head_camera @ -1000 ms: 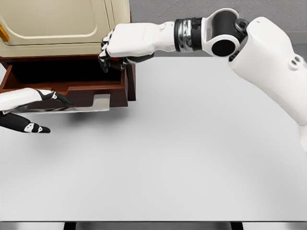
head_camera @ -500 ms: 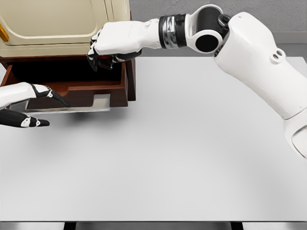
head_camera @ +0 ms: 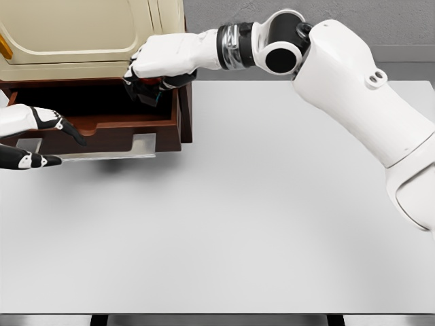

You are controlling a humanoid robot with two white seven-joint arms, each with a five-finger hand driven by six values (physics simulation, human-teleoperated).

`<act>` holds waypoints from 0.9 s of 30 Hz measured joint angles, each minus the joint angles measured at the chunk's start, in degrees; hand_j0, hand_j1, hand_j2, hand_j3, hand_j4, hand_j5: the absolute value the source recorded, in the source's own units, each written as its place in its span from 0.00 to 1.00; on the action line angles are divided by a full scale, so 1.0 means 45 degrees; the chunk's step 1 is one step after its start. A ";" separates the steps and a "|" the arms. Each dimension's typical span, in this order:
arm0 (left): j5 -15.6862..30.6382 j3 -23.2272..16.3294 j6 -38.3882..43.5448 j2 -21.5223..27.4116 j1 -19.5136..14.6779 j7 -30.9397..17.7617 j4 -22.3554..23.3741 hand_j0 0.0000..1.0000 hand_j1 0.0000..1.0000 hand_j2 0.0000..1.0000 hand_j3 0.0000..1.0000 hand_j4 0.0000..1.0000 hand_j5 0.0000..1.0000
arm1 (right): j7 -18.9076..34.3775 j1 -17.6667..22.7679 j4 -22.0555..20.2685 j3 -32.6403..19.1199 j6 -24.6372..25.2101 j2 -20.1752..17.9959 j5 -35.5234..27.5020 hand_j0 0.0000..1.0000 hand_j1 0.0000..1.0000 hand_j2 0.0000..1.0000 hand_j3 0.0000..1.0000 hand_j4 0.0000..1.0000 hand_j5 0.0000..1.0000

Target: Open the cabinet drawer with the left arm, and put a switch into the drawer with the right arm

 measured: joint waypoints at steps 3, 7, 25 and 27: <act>-0.0030 0.0033 -0.0003 -0.0089 -0.0019 -0.0060 -0.0001 0.64 0.64 0.64 0.64 0.64 0.64 | 0.0077 0.0000 0.0079 -0.0061 0.0000 0.0191 0.0152 0.60 0.60 0.60 0.60 0.60 0.60; -0.0044 0.0045 -0.0004 -0.0129 -0.0020 -0.0094 -0.0011 0.64 0.64 0.64 0.64 0.64 0.64 | 0.0109 -0.0020 0.0243 -0.0097 0.0002 0.0421 0.0218 0.63 0.63 0.63 0.63 0.63 0.63; -0.0044 0.0048 -0.0004 -0.0124 0.0019 -0.0135 -0.0015 0.64 0.64 0.64 0.64 0.64 0.64 | 0.0194 0.0977 0.0202 -0.2319 -0.0015 0.1322 0.1999 0.96 0.96 0.96 0.96 0.96 0.96; -0.0046 0.0050 -0.0005 -0.0110 0.0039 -0.0136 -0.0016 0.64 0.64 0.64 0.64 0.64 0.64 | 0.0162 0.0977 0.0180 -0.2359 -0.0012 0.1362 0.2064 0.98 0.98 0.98 0.98 0.98 0.98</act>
